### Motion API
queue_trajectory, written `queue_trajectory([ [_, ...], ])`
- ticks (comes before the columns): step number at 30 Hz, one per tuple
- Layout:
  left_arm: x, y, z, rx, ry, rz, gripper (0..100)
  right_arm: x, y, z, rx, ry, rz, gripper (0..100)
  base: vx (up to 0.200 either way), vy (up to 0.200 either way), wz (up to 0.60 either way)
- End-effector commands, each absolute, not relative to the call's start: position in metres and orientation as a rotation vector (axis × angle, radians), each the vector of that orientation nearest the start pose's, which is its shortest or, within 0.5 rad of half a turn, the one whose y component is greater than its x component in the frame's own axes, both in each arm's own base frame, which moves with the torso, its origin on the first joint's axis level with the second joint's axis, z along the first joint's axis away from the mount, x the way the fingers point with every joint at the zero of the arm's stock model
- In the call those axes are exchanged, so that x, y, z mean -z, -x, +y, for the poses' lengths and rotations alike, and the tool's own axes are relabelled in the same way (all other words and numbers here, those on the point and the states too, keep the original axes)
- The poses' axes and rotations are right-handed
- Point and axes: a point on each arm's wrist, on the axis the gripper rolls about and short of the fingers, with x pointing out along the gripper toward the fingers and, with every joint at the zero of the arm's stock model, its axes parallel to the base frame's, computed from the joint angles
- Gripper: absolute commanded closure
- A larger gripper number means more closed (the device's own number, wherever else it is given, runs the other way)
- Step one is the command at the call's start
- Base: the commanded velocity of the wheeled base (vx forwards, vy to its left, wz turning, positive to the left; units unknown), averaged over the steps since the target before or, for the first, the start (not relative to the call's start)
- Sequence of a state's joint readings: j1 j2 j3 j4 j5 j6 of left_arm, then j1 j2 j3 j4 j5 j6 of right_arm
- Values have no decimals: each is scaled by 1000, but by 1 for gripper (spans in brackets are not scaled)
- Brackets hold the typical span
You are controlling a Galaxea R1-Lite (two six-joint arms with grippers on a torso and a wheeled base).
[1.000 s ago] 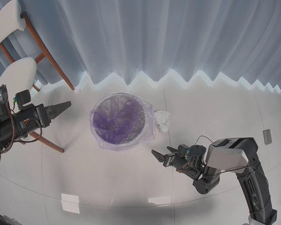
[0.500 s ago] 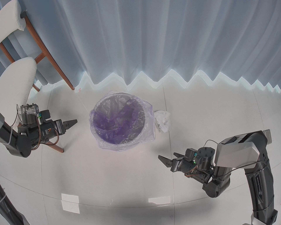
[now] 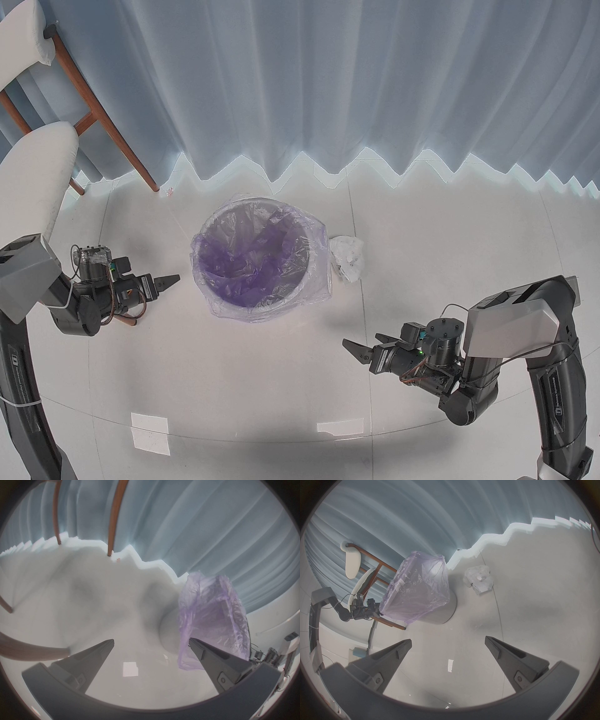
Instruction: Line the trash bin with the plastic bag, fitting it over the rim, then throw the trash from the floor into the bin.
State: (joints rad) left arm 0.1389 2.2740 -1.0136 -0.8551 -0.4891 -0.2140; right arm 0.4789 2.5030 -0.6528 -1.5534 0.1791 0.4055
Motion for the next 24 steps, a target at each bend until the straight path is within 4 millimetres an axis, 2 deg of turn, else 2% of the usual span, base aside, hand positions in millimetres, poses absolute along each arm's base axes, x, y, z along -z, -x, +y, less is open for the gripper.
queue_trajectory([
  [1,-22,-425,40,393,354,438,0,41,-321,171,-585,-346,415,0,0,0,0],
  [5,-36,-436,41,425,339,387,0,43,-321,171,-584,-345,418,0,0,0,0],
  [6,-44,-444,41,432,330,360,0,44,-321,171,-583,-344,423,0,0,0,0],
  [8,-46,-446,40,435,328,356,0,44,-321,171,-583,-344,423,0,0,0,0],
  [9,-50,-455,34,447,325,357,0,45,-322,171,-581,-344,424,0,0,0,0],
  [13,-59,-469,24,476,316,349,0,46,-323,172,-582,-347,420,0,0,0,0],
  [18,-54,-487,13,500,313,350,0,48,-325,170,-576,-346,420,0,0,0,0],
  [22,-34,-513,11,497,315,366,0,47,-326,170,-575,-347,417,0,0,0,0],
  [24,-26,-519,12,494,315,367,0,47,-326,170,-575,-348,417,0,0,0,0],
])
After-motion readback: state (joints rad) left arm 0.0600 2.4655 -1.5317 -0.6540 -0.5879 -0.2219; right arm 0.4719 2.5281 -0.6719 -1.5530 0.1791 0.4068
